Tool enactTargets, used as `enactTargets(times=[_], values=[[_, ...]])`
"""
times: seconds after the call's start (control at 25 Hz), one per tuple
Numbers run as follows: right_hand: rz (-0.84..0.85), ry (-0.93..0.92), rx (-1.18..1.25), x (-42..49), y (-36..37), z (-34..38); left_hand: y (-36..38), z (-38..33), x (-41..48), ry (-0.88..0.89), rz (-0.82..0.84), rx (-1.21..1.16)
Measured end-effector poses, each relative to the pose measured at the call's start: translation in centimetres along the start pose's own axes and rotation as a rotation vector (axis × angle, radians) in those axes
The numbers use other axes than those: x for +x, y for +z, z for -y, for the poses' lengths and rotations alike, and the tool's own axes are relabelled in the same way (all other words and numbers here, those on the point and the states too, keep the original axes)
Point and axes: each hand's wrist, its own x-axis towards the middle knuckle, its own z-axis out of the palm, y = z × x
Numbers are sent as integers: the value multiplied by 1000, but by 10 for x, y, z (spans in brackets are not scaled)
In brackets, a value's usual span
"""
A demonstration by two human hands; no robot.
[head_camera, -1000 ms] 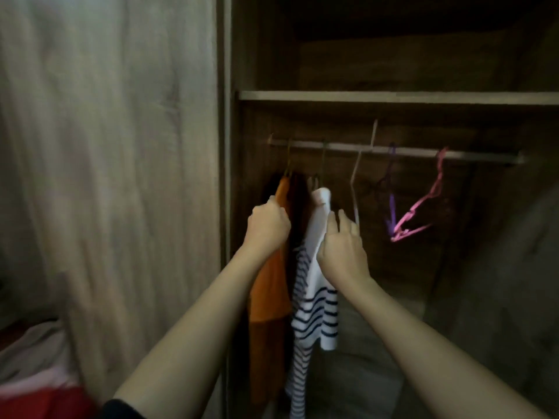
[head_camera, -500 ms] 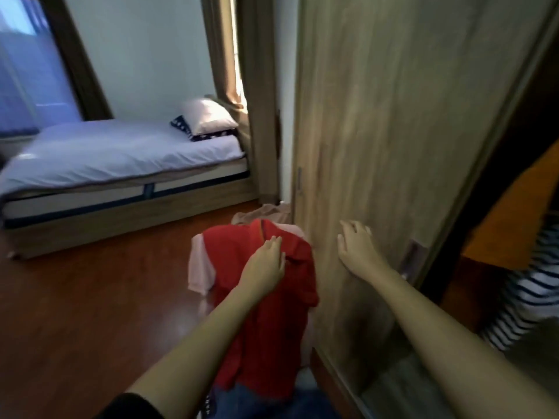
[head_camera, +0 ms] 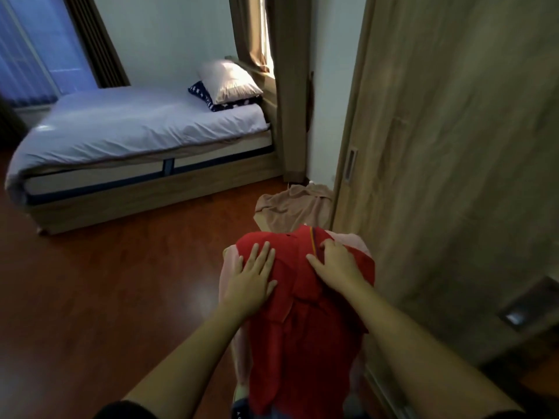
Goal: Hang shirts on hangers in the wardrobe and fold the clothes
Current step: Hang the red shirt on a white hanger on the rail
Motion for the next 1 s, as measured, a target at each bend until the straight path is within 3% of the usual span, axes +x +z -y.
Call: enactTargets(times=[0.12, 0.2, 0.28, 0.36, 0.44, 0.52, 0.6, 0.72, 0.84, 1.0], values=[[-72, 19, -57, 14, 19, 9, 21, 4, 4, 54, -155, 27], [-30, -5, -36, 24, 13, 12, 18, 1, 3, 58, -241, 38], [49, 118, 219, 35, -1, 4, 0, -5, 16, -6, -355, 18], [136, 356, 654, 40, -18, -5, -27, -11, 44, -107, -392, -163], [143, 456, 938, 42, -32, -13, -44, -11, 80, -34, -319, -449], [143, 379, 1038, 40, -49, -12, -56, -17, 113, 206, -77, -544], [178, 211, 894, 32, -68, -10, -66, -34, 133, 334, 101, -475], [160, 7, 491, 26, -91, -12, -80, -41, 148, 279, 78, -376], [-81, 32, 425, 23, -115, -20, -88, -26, 143, 190, 12, -299], [-323, 157, 490, 4, -143, -22, -115, -10, 116, 197, 9, -116]])
